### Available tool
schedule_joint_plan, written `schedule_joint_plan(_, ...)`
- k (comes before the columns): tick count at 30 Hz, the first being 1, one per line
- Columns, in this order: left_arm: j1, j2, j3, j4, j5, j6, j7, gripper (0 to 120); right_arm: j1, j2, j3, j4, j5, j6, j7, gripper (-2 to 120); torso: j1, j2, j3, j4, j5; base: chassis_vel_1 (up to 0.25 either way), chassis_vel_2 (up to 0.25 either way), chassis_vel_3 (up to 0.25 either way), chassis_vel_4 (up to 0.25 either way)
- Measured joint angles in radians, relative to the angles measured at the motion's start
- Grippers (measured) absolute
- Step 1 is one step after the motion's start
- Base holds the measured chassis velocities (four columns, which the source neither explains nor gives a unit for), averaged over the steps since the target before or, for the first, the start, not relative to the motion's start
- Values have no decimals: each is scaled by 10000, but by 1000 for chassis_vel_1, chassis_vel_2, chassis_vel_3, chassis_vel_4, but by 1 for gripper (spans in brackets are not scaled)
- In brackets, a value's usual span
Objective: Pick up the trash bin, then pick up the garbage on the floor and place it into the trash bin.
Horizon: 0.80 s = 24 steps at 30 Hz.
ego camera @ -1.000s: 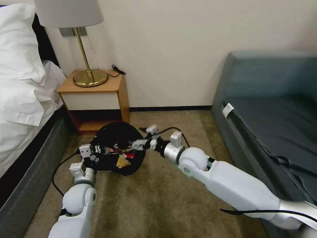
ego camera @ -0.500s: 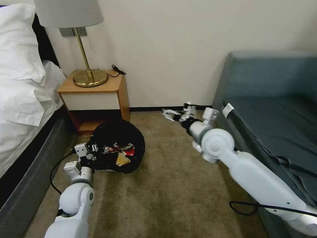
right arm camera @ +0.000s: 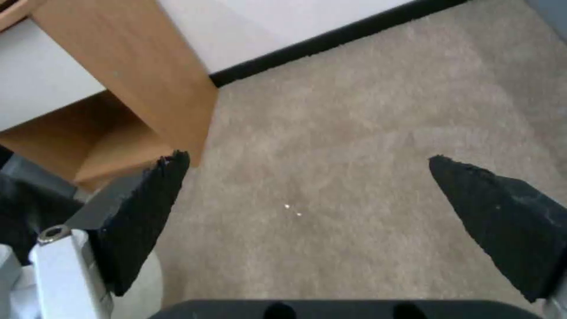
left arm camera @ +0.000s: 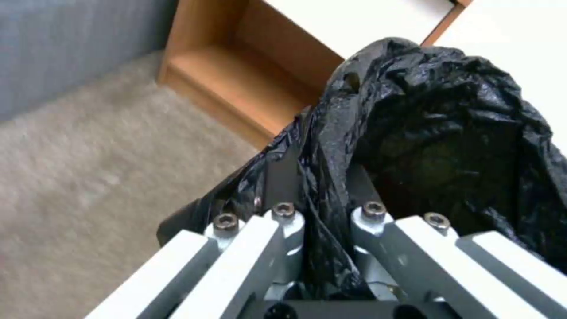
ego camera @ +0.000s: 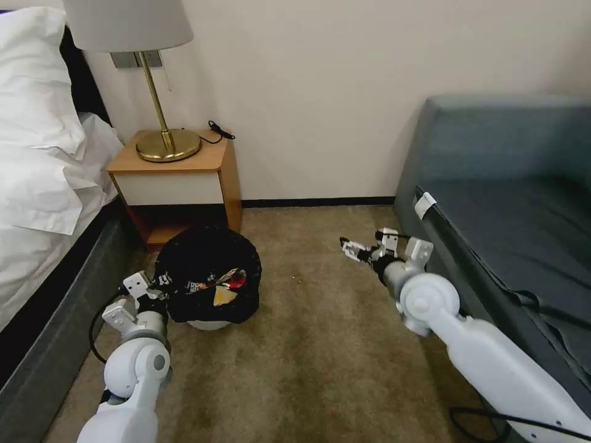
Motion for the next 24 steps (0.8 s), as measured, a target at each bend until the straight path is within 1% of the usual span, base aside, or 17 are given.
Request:
schedule_joint_plan(1,-48,-70,-21,88,-241,0,-36,4,-161,-9,112,36,-68,5,-55,100,0,-1,0,-2,1,0,0,0,0)
schedule_joint_plan(4,-50,-120,-51,192,-391,-33,9,4,-299,-11,220,64,-140,12,-100,100,0,-1,0,-1,0,0,0,0,0)
schedule_joint_plan(5,-33,-180,-116,299,-603,-92,134,4,-424,-11,302,95,-214,18,-163,100,0,-1,0,0,-1,0,0,0,0)
schedule_joint_plan(6,-33,-180,-116,299,-603,-92,134,4,-424,-11,302,95,-214,18,-163,100,0,-1,0,0,-1,0,0,0,0)
schedule_joint_plan(8,14,-221,-270,537,-942,-156,251,4,-609,27,372,116,-395,38,-228,100,0,0,0,1,0,0,0,0,0)
schedule_joint_plan(9,14,-221,-270,537,-942,-156,251,4,-609,27,372,116,-395,38,-228,100,0,0,0,1,0,0,0,0,0)
schedule_joint_plan(11,80,-211,-409,814,-1040,-193,294,4,-757,109,373,125,-683,61,-303,100,0,0,0,0,-2,0,0,0,0)
schedule_joint_plan(16,197,-115,-552,1022,-1095,-255,328,4,-872,230,307,127,-988,84,-418,100,0,0,0,2,-1,0,0,0,0)
schedule_joint_plan(21,238,0,-676,1197,-1077,-287,372,4,-917,356,229,71,-1176,121,-469,100,0,0,0,1,-1,0,0,0,0)
schedule_joint_plan(23,202,84,-759,1415,-943,-288,372,4,-970,434,183,14,-1320,184,-531,100,0,0,0,1,-2,0,0,0,0)
schedule_joint_plan(24,202,84,-759,1415,-943,-288,372,4,-970,434,183,14,-1320,184,-531,100,0,0,0,1,-2,0,0,0,0)
